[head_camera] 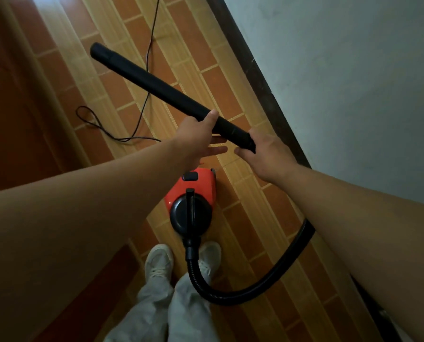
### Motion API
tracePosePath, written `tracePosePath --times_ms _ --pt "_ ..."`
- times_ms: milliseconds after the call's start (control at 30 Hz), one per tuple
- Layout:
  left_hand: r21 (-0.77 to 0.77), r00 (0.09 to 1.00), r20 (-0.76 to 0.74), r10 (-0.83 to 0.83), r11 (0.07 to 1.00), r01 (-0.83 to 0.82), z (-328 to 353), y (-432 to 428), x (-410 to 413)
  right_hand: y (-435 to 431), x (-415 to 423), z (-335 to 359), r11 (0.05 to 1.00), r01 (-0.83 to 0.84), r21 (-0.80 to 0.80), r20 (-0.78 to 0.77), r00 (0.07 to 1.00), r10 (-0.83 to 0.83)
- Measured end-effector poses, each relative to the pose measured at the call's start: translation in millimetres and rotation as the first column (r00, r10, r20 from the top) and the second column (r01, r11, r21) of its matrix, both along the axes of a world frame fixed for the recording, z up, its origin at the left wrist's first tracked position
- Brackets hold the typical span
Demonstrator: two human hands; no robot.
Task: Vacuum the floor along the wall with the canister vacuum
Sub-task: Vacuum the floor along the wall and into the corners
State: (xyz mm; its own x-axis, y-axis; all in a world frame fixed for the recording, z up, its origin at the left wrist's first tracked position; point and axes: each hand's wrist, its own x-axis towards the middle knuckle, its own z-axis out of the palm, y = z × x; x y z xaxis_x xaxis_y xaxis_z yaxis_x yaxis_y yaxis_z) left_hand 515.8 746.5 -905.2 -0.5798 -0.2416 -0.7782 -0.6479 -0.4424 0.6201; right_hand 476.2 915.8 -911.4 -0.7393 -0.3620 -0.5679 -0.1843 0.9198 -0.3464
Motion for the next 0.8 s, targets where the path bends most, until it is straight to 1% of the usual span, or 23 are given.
tracePosePath --times_ms 200,333,467,533,667,800 --pt "-0.046 0.998 0.059 -0.024 0.999 0.026 -11 18 -17 15 -11 -13 1.000 0.001 -0.012 0.064 0.998 -0.001" --pt "-0.055 0.995 0.083 -0.053 0.997 0.058 -15 29 -34 23 -14 -26 0.997 0.069 -0.042 0.114 0.991 -0.064" --pt "-0.071 0.989 0.117 -0.088 0.993 0.097 -21 35 -51 25 -19 -36 0.992 0.126 -0.026 0.123 0.985 -0.122" --pt "-0.071 0.984 0.135 -0.115 0.990 0.125 -27 35 -59 24 -23 -43 0.986 0.165 -0.017 0.153 0.975 -0.160" --pt "-0.020 0.959 0.163 -0.232 0.971 0.239 -45 27 -78 15 -27 -58 0.969 0.246 0.025 0.197 0.949 -0.246" --pt "0.064 0.896 0.210 -0.392 0.920 0.387 -66 15 -103 -5 -32 -75 0.928 0.361 0.095 0.230 0.899 -0.373"
